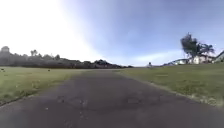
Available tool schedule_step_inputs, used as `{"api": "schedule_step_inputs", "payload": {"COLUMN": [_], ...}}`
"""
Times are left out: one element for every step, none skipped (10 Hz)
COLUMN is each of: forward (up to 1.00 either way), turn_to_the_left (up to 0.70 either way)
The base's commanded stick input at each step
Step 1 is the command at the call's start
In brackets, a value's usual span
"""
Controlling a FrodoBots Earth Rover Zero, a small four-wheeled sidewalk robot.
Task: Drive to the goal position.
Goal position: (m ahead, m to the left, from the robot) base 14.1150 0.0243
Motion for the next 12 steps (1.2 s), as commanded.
{"api": "schedule_step_inputs", "payload": {"forward": [1.0,1.0,1.0,1.0,1.0,1.0,1.0,1.0,1.0,1.0,1.0,1.0], "turn_to_the_left": [0.27,0.23,0.04,0.0,0.0,0.0,0.0,0.0,0.0,0.0,0.0,0.0]}}
